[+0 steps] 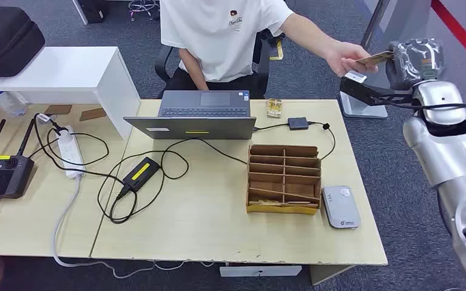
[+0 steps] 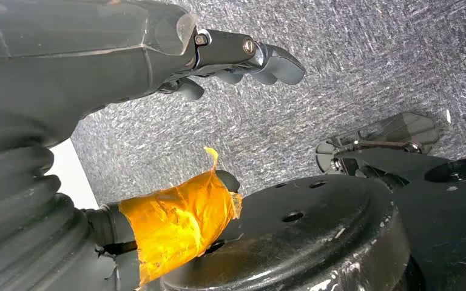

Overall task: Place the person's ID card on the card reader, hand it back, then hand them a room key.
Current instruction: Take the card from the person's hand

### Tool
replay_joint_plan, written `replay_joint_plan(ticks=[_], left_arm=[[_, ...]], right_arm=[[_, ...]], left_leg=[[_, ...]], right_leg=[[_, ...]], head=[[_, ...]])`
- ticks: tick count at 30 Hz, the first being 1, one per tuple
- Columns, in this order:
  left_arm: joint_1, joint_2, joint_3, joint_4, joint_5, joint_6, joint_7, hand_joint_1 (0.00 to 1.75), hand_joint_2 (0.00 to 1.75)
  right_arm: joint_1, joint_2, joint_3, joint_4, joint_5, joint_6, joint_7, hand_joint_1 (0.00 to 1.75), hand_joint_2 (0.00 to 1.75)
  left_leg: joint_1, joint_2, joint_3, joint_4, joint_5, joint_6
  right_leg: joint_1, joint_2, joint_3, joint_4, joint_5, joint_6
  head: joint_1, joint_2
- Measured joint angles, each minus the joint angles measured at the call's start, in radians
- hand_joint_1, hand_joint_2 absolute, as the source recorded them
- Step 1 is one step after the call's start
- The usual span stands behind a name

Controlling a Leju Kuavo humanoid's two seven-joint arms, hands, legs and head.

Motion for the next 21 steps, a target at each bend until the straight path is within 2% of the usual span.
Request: replay_joint_plan(ticks=[21], left_arm=[[0.001,0.001,-0.003,0.000,0.000,0.007,-0.007,0.00,1.75]], right_arm=[[0.051,-0.030,0.006,-0.020,-0.015,-0.010,0.018,1.75,1.75]], left_leg=[[0.000,0.000,0.000,0.000,0.000,0.000]], right_leg=[[0.000,-0.001,0.000,0.000,0.000,0.000]], head=[[0.000,0.000]])
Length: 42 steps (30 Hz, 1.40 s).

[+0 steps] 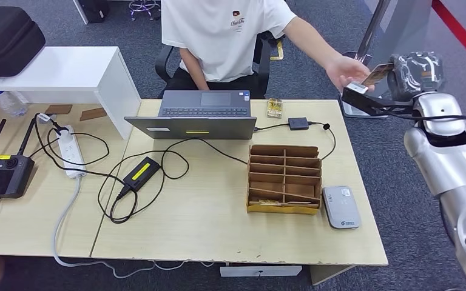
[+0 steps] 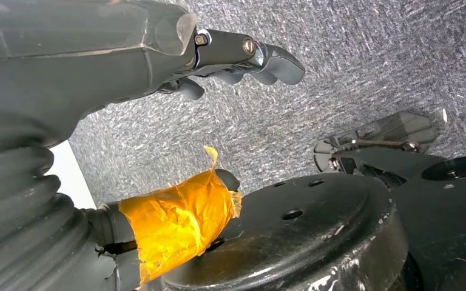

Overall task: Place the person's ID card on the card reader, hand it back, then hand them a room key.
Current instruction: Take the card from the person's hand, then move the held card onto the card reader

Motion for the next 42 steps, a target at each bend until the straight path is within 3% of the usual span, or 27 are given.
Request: replay_joint_plan(ticks=[23,29,37,42], left_arm=[[0.000,0.000,0.000,0.000,0.003,0.000,0.003,0.00,1.75],[0.001,0.000,0.000,0.000,0.008,0.000,0.003,0.00,1.75],[0.009,-0.001,0.000,0.000,0.018,0.000,0.006,0.00,1.75],[0.011,-0.002,0.000,0.000,0.019,0.000,0.006,0.00,1.75]], right_arm=[[0.030,-0.046,-0.002,-0.014,-0.034,-0.034,-0.019,1.75,1.75],[0.113,-0.106,-0.026,-0.081,-0.074,-0.045,-0.032,1.75,1.75],[0.312,-0.205,-0.131,-0.259,-0.132,-0.068,-0.048,1.75,1.75],[0.360,-0.235,-0.165,-0.314,-0.134,-0.069,-0.049,1.75,1.75]], left_leg=[[0.000,-0.001,0.000,0.000,0.000,0.000],[0.000,-0.001,-0.001,0.000,0.000,0.000],[0.000,-0.002,-0.002,0.000,-0.001,0.001],[0.000,-0.002,-0.002,0.000,-0.001,0.001]], right_leg=[[0.000,-0.001,0.000,0.000,0.000,0.000],[0.000,-0.002,0.000,-0.001,0.000,0.000],[0.000,-0.003,0.000,-0.001,0.000,0.000],[0.000,-0.002,-0.001,-0.001,0.000,0.000]], head=[[0.000,0.000],[0.000,0.000],[0.000,0.000],[0.000,0.000]])
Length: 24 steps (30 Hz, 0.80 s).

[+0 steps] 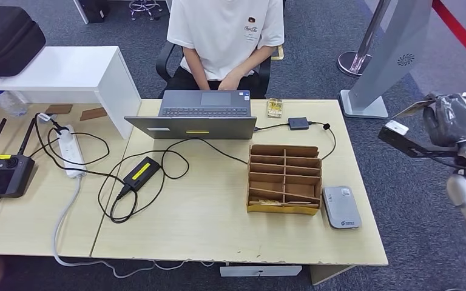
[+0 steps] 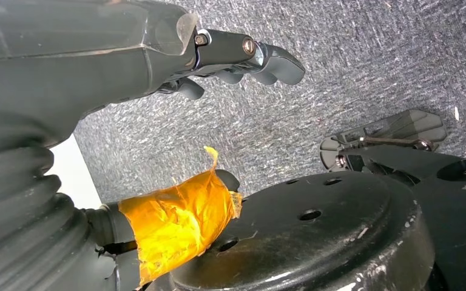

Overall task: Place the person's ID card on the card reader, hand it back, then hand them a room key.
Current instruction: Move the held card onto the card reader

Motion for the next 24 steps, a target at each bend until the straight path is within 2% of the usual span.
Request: replay_joint_plan(ticks=[4,7,16,20,24], left_arm=[[0.001,0.000,0.000,0.000,0.002,0.000,0.000,0.00,1.75],[0.002,-0.001,0.000,0.000,0.005,0.000,0.000,0.00,1.75],[0.008,-0.005,0.000,0.000,0.017,-0.002,0.000,0.00,1.75],[0.009,-0.009,0.000,0.001,0.022,-0.003,0.000,0.00,1.75],[0.009,-0.012,0.000,0.002,0.023,-0.003,-0.001,0.00,1.75]], right_arm=[[0.019,-0.010,-0.015,-0.024,-0.006,-0.001,-0.001,1.75,1.75],[0.070,-0.022,-0.045,-0.065,-0.023,-0.009,-0.008,1.75,1.75],[0.368,-0.036,-0.210,-0.280,-0.025,-0.047,-0.042,1.75,1.75],[0.497,-0.018,-0.270,-0.369,0.016,-0.053,-0.064,1.75,1.75],[0.579,0.007,-0.292,-0.421,0.040,-0.065,-0.066,1.75,1.75]], left_leg=[[0.000,0.000,0.000,0.000,0.000,0.000],[0.000,-0.002,0.000,0.000,0.000,0.000],[0.000,-0.003,-0.001,0.000,-0.002,0.001],[0.000,-0.004,-0.001,0.000,-0.003,0.000],[0.000,-0.003,-0.001,0.000,-0.003,0.000]], right_leg=[[0.000,0.000,0.000,0.000,0.000,0.000],[0.000,-0.002,0.000,0.000,0.000,0.000],[0.000,-0.004,0.001,0.000,-0.003,0.001],[0.000,-0.004,0.001,0.000,-0.004,0.001],[0.000,-0.004,0.001,0.000,-0.004,0.000]], head=[[0.000,0.000],[0.000,0.000],[0.000,0.000],[0.000,0.000],[0.000,0.000]])
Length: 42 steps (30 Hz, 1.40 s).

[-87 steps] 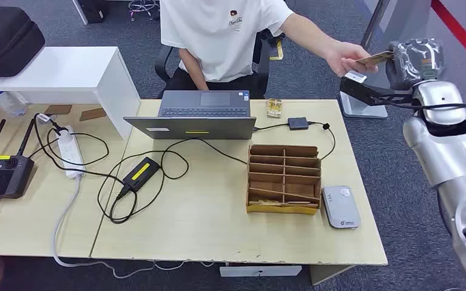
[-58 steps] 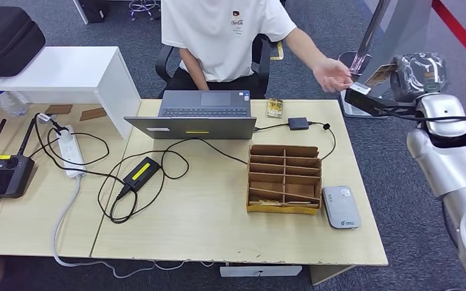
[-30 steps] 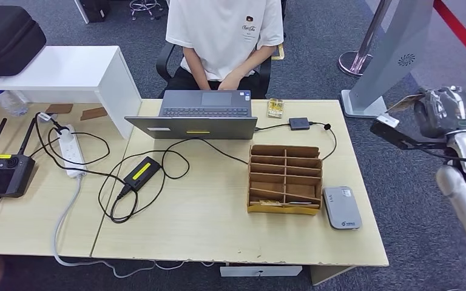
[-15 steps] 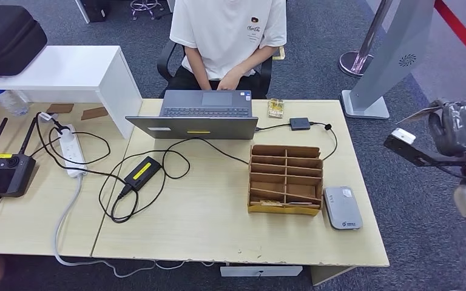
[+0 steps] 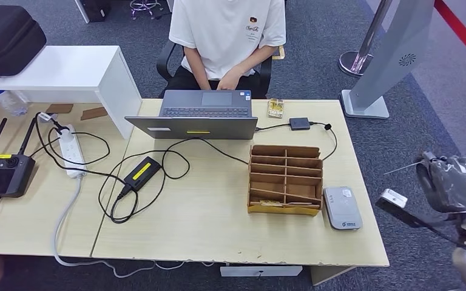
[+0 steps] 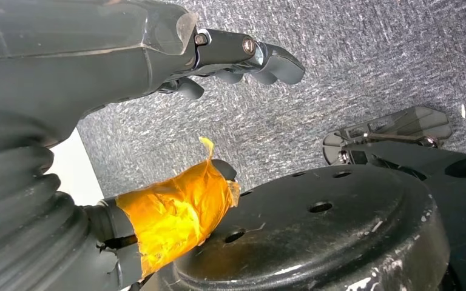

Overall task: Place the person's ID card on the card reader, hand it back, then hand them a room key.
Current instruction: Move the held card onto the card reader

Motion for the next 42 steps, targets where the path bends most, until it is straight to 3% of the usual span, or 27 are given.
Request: replay_joint_plan(ticks=[8,18,42], left_arm=[[0.000,0.000,0.000,0.000,0.000,0.000,-0.004,0.00,1.75],[0.000,0.000,0.000,0.000,0.000,0.000,-0.006,0.00,1.75],[0.000,0.000,0.000,0.000,-0.006,0.000,-0.008,0.00,1.75]], right_arm=[[0.069,0.049,-0.012,-0.019,0.018,-0.011,0.001,1.75,1.75],[0.078,0.097,-0.014,0.003,0.043,-0.020,0.000,1.75,1.75],[0.083,0.155,0.000,0.070,0.058,-0.029,0.003,1.75,1.75]], left_leg=[[0.000,0.001,0.000,0.000,0.000,0.000],[0.000,0.001,0.000,0.000,0.000,0.000],[0.000,0.001,0.000,0.000,0.000,0.000]], right_leg=[[0.000,0.001,0.000,0.000,0.000,0.000],[0.000,0.001,0.000,0.000,0.000,0.000],[0.000,0.001,0.000,0.000,0.000,0.000]], head=[[0.000,0.000],[0.000,0.000],[0.000,0.000]])
